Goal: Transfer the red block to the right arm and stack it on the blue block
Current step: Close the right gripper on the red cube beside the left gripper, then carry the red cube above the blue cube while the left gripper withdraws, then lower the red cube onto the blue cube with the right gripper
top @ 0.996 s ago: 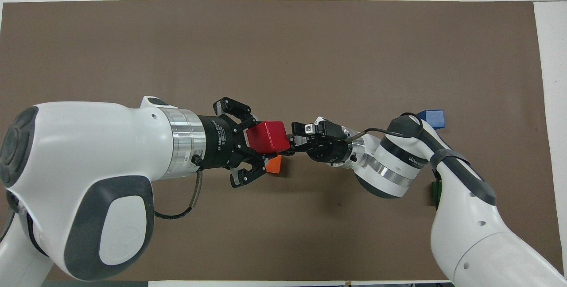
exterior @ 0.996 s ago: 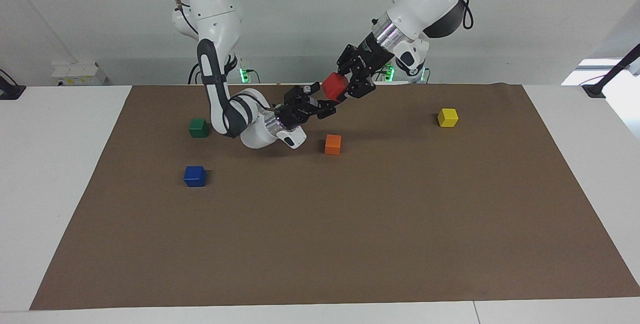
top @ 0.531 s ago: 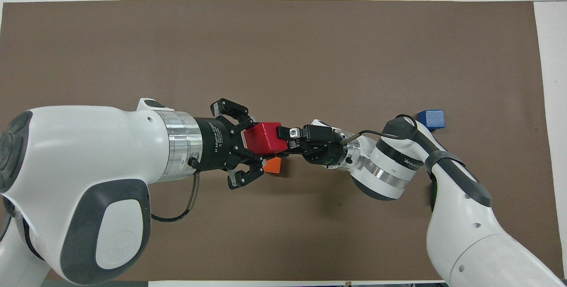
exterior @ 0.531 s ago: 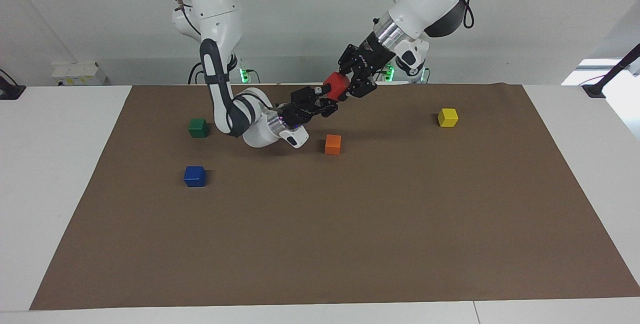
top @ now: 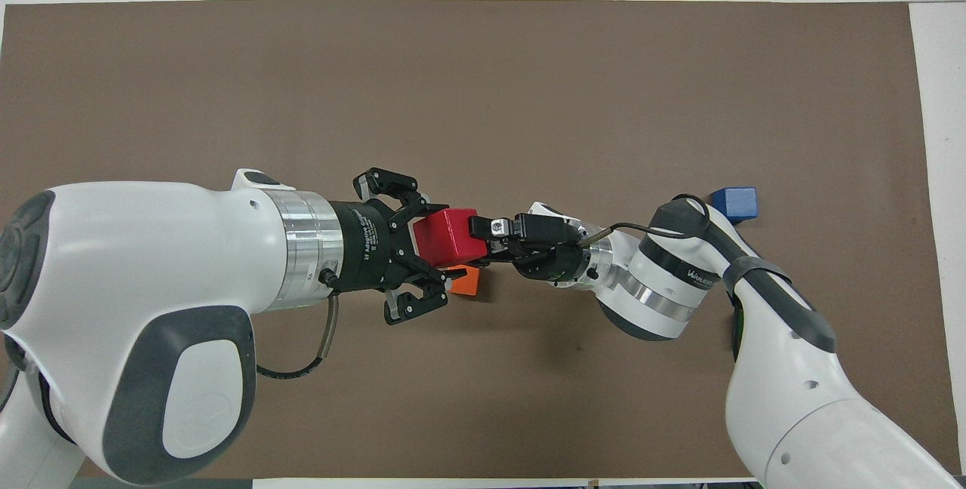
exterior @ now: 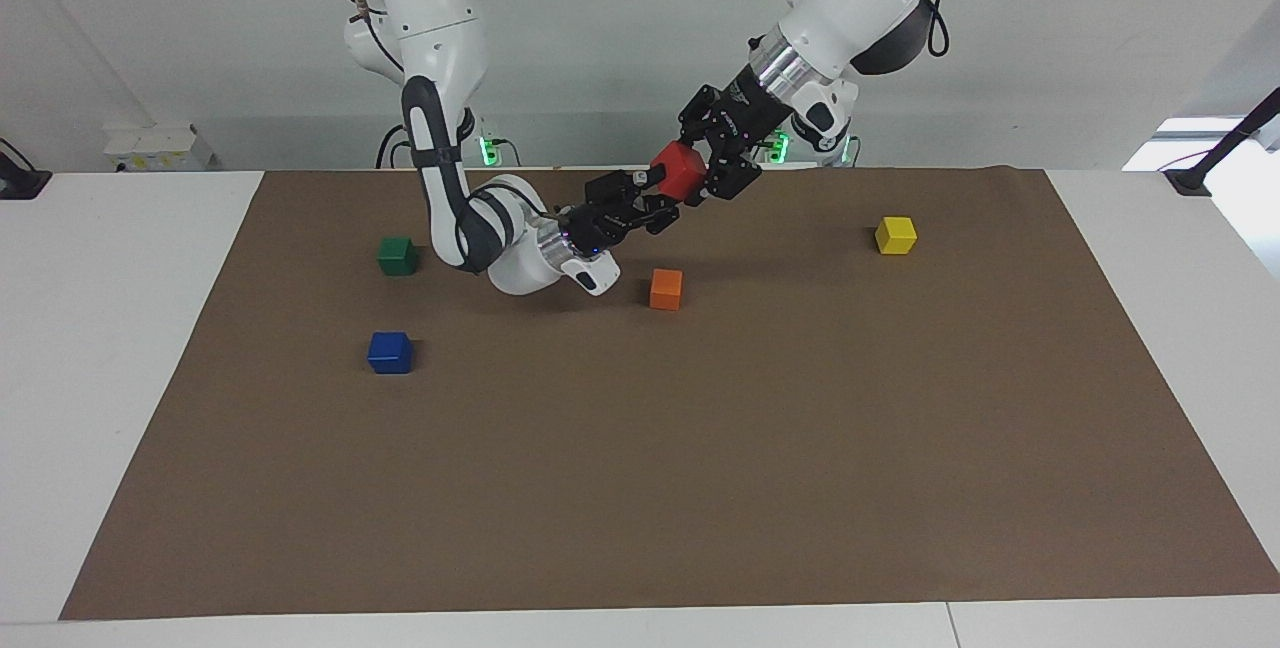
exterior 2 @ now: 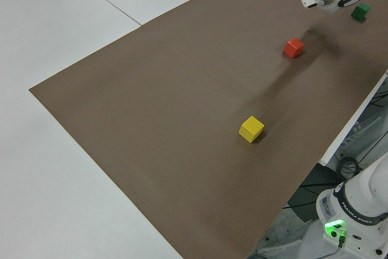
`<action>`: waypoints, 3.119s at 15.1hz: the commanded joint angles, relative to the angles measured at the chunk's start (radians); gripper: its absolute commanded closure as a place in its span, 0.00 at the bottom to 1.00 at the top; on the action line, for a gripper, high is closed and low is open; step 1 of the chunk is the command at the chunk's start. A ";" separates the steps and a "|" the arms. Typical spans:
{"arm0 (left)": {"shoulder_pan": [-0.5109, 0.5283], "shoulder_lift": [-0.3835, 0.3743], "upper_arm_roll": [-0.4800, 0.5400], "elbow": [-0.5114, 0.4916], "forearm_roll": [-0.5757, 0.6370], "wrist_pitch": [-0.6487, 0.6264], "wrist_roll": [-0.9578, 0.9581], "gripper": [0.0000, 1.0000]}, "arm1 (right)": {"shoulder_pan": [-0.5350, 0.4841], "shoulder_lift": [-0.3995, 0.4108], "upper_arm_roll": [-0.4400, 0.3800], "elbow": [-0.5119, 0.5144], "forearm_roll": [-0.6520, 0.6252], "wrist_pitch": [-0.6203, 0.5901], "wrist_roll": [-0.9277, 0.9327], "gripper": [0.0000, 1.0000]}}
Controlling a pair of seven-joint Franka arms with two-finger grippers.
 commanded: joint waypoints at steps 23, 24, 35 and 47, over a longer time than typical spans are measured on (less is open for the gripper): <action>0.492 0.122 0.018 0.175 0.638 -0.249 1.603 0.00 | -0.340 -0.286 -0.017 0.481 -1.525 0.442 0.663 1.00; 0.490 0.134 0.017 0.202 0.674 -0.281 1.662 0.00 | -0.337 -0.294 -0.016 0.499 -1.627 0.442 0.690 1.00; 0.441 0.085 0.032 0.117 0.757 -0.318 1.985 0.00 | -0.294 -0.297 -0.005 0.418 -2.414 0.581 0.860 1.00; 0.174 0.130 0.310 0.236 0.705 -0.392 1.987 0.00 | -0.323 -0.262 -0.006 0.156 -2.655 0.969 1.151 1.00</action>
